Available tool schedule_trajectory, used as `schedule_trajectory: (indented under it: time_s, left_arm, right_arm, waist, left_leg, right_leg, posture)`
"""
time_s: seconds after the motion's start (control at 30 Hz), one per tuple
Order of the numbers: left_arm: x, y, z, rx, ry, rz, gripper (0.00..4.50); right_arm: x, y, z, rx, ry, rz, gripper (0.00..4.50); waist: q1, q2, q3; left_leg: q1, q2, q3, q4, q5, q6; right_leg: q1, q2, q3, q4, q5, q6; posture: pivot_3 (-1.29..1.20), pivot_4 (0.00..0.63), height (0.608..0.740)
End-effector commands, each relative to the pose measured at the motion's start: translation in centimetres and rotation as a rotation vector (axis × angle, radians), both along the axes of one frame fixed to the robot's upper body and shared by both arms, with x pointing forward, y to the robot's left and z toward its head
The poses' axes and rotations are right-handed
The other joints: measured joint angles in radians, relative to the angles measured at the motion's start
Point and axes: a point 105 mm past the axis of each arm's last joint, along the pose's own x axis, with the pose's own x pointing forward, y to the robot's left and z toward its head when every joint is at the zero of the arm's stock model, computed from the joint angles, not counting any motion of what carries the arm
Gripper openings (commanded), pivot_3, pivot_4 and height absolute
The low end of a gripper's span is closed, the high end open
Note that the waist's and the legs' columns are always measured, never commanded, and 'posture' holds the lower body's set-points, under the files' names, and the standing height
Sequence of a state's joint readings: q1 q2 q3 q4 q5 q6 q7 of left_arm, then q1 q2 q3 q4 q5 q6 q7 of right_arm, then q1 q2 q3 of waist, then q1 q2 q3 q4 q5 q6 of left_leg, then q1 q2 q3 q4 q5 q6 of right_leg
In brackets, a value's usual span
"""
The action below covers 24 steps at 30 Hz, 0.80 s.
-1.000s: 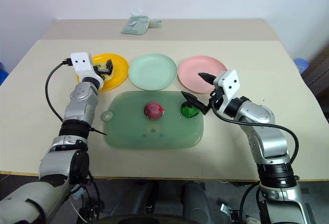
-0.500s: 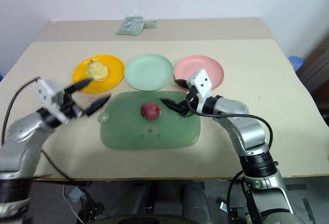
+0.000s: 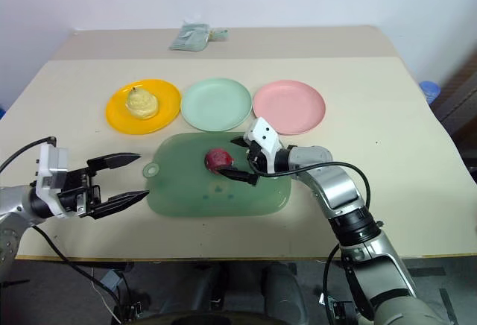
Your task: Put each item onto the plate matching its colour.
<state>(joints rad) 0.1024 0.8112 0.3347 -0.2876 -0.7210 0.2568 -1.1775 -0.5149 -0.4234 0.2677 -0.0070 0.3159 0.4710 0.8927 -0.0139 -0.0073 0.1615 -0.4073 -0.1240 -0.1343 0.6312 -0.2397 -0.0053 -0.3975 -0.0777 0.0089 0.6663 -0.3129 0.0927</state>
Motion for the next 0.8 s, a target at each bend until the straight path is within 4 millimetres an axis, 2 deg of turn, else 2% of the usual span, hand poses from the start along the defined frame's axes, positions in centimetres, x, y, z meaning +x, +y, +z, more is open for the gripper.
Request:
schedule_trajectory:
  time_s: [0.03,0.2,0.3,0.4,0.5,0.67,0.8]
  left_arm:
    - [-0.3,-0.1,1.1,0.016,-0.049,-0.012,4.44]
    - [-0.4,-0.3,1.1,0.010,-0.054,-0.003,4.44]
    - [-0.4,-0.4,1.2,0.004,-0.059,0.006,4.50]
    - [-0.4,-0.4,1.2,-0.003,-0.065,0.021,4.50]
    - [-0.3,-0.4,1.1,-0.008,-0.073,0.041,4.50]
    - [0.0,-0.7,1.2,-0.046,-0.087,0.088,4.50]
    - [0.1,-1.2,0.9,-0.067,-0.087,0.107,4.50]
  right_arm:
    - [0.4,0.5,0.8,0.005,-0.045,0.019,4.50]
    - [1.2,0.4,0.0,0.007,-0.021,-0.013,4.50]
    - [1.5,0.4,-0.1,0.012,-0.016,-0.016,3.55]
    - [1.4,0.5,0.1,0.018,-0.021,-0.008,2.16]
    - [1.9,0.7,1.5,0.084,-0.042,-0.039,2.16]
    - [2.9,0.4,6.1,0.243,-0.092,-0.098,2.16]
    - [3.2,-0.4,8.4,0.279,-0.126,-0.119,2.16]
  waist:
    - [0.001,0.000,0.000]
    - [0.000,0.000,0.000]
    - [-0.002,0.000,0.000]
    - [0.000,0.000,0.000]
    - [0.000,0.000,0.000]
    - [0.000,0.000,0.000]
    - [0.001,0.000,0.000]
  left_leg:
    - [0.000,0.000,0.000,0.000,0.000,0.000]
    - [0.000,0.000,0.000,0.000,0.000,0.000]
    - [0.000,0.000,0.000,0.000,0.000,0.000]
    - [0.000,0.000,0.000,0.000,0.000,0.000]
    - [0.000,0.000,0.000,0.000,0.000,0.000]
    - [0.000,0.000,0.000,0.000,0.000,0.000]
    - [0.000,0.000,0.000,0.000,0.000,0.000]
  right_leg:
    - [0.000,0.000,0.000,0.000,0.000,0.000]
    - [0.000,0.000,0.000,0.000,0.000,0.000]
    - [0.000,0.000,0.000,0.000,0.000,0.000]
    - [0.000,0.000,0.000,0.000,0.000,0.000]
    - [0.000,0.000,0.000,0.000,0.000,0.000]
    - [-0.001,0.000,0.000,0.000,0.000,0.000]
    - [0.000,0.000,0.000,0.000,0.000,0.000]
  posture:
    - [0.00,0.150,0.740]
    - [0.00,0.150,0.740]
    - [0.00,0.150,0.740]
    - [0.00,0.150,0.740]
    - [0.00,0.150,0.740]
    - [0.00,0.150,0.740]
    - [0.00,0.150,0.740]
